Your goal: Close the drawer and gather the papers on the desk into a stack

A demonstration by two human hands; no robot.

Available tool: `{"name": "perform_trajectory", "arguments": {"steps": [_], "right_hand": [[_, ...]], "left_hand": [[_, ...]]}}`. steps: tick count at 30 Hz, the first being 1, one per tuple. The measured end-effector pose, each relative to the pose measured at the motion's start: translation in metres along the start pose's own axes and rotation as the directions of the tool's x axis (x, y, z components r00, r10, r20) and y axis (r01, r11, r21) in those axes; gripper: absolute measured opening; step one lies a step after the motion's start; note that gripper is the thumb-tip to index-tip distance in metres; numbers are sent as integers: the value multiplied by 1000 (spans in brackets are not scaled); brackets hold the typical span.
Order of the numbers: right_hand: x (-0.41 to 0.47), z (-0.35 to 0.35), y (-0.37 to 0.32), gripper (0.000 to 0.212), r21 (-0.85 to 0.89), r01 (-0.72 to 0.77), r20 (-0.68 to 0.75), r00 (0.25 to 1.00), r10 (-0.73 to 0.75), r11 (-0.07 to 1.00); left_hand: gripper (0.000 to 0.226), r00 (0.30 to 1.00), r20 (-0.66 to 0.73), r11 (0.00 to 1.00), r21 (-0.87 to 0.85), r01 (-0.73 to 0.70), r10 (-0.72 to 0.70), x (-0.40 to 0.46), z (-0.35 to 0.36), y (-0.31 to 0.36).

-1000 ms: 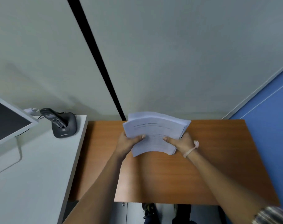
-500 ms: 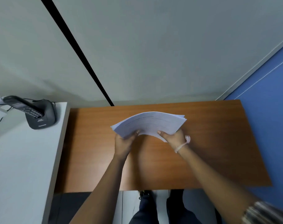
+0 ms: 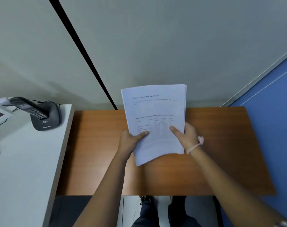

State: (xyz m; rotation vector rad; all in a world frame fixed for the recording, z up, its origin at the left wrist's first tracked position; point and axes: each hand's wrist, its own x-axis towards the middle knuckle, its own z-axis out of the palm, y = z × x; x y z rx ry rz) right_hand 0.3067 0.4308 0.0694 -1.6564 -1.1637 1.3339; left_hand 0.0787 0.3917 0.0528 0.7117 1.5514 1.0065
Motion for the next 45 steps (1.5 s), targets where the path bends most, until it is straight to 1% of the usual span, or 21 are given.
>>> {"name": "perform_trajectory", "arguments": {"steps": [3, 6, 8, 12, 14, 16, 18, 20, 21, 23, 25, 28, 34, 38, 40, 43, 44, 45], "right_hand": [[-5, -8, 28, 20, -20, -120, 1, 993, 120, 993], [-11, -8, 62, 20, -88, -266, 10, 963, 268, 960], [-11, -7, 82, 13, -150, -318, 11, 946, 323, 936], [-7, -4, 95, 18, -207, -354, -35, 934, 354, 912], [-6, -4, 94, 21, -240, -348, -38, 936, 350, 906], [-6, -6, 89, 19, -315, -344, -37, 936, 351, 884], [-4, -8, 88, 18, -376, -338, -34, 935, 352, 863], [-5, -9, 83, 23, -420, -340, -63, 936, 346, 842], [-5, -10, 83, 29, -428, -330, -83, 941, 328, 841], [-7, -11, 80, 45, -461, -311, -101, 949, 299, 831], [-11, -11, 78, 42, -474, -294, -84, 953, 290, 830], [-12, -11, 80, 39, -482, -289, -74, 954, 290, 827], [-11, -8, 75, 35, -491, -289, -81, 954, 288, 822], [-11, -8, 81, 38, -489, -287, -79, 955, 286, 824], [-8, -7, 83, 42, -498, -294, -78, 952, 295, 816], [-3, -10, 92, 53, -517, -320, -134, 946, 294, 794], [-11, -15, 95, 52, -537, -335, -158, 942, 297, 774], [-16, -19, 99, 48, -557, -336, -186, 942, 281, 760]], "left_hand": [[31, 992, 21, 991, 59, 124, -125, -2, 4, -19], [37, 982, -8, 967, 174, 188, -190, -2, 10, -54], [38, 977, -77, 935, 284, 211, -197, -2, 15, -71], [31, 968, -193, 843, 482, 237, -162, -7, 26, -77], [30, 965, -220, 804, 543, 245, -145, -9, 30, -78], [33, 961, -246, 774, 580, 253, -129, -9, 31, -79], [48, 958, -267, 751, 610, 252, -104, -8, 29, -80], [71, 957, -278, 721, 646, 250, -83, -7, 26, -81], [79, 957, -281, 713, 655, 249, -75, -6, 25, -81], [83, 962, -263, 712, 663, 233, -70, -5, 23, -82], [79, 970, -234, 702, 680, 212, -67, -4, 23, -84], [75, 970, -232, 705, 675, 217, -76, -3, 23, -84], [76, 970, -233, 702, 680, 212, -67, 0, 22, -85], [76, 971, -234, 715, 669, 202, -55, -1, 22, -87], [75, 971, -235, 731, 655, 193, -46, -2, 23, -84], [79, 966, -251, 787, 586, 195, -52, 1, 18, -84], [79, 960, -274, 797, 568, 207, -54, -7, 13, -87], [78, 950, -311, 832, 518, 198, -33, -10, 7, -90]]}}
